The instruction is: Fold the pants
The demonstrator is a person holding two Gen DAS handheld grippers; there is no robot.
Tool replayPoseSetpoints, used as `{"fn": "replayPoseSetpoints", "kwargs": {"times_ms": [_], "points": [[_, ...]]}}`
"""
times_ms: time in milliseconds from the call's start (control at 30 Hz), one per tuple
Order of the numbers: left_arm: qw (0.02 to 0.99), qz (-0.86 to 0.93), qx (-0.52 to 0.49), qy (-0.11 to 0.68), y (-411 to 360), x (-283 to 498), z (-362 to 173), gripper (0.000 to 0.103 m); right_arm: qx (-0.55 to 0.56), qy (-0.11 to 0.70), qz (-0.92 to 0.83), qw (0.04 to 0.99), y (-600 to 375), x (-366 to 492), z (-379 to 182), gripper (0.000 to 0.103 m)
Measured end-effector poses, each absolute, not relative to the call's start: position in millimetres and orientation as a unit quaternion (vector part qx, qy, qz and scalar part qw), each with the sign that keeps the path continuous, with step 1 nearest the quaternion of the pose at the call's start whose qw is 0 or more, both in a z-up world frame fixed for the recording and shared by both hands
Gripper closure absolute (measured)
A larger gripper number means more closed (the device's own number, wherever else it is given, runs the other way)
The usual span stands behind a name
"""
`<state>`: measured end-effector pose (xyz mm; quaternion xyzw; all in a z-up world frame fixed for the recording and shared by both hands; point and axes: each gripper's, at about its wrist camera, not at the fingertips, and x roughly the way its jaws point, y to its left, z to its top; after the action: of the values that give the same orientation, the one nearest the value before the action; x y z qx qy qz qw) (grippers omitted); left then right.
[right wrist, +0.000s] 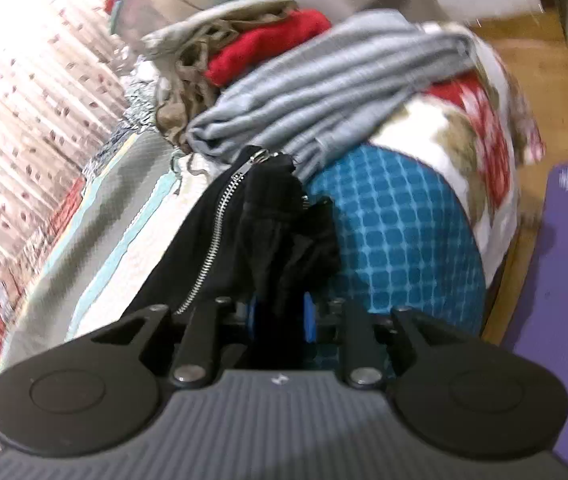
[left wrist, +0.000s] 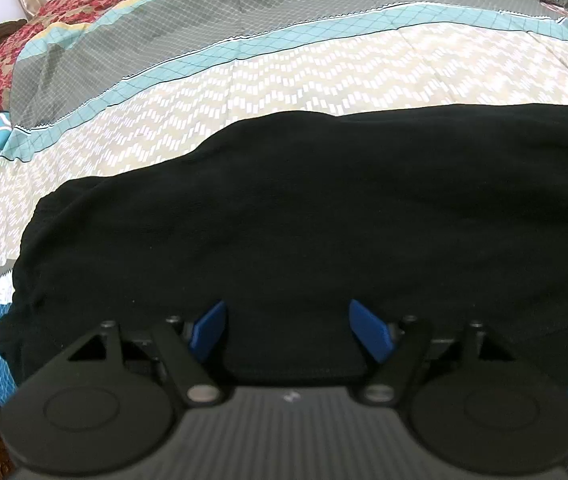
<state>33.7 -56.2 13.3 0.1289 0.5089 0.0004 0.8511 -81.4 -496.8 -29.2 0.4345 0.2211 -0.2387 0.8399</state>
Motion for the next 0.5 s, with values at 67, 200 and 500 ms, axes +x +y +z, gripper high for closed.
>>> {"fn": "replayPoseSetpoints", "kwargs": {"times_ms": [67,200,500], "points": [[0.851,0.001,0.131,0.508,-57.1,34.1,12.3,0.031,0.450,0.215,-0.234,0.835,-499.8,-83.7,-33.7,0.074],[0.851,0.002,0.133,0.508,-57.1,34.8,10.6,0.030,0.463,0.213,-0.229,0.829,-502.5,-84.9,-37.6,0.074],[0.852,0.003,0.139,0.506,-58.1,33.9,10.5,0.029,0.480,0.204,-0.219,0.825,-505.1,-88.9,-41.4,0.074]]}}
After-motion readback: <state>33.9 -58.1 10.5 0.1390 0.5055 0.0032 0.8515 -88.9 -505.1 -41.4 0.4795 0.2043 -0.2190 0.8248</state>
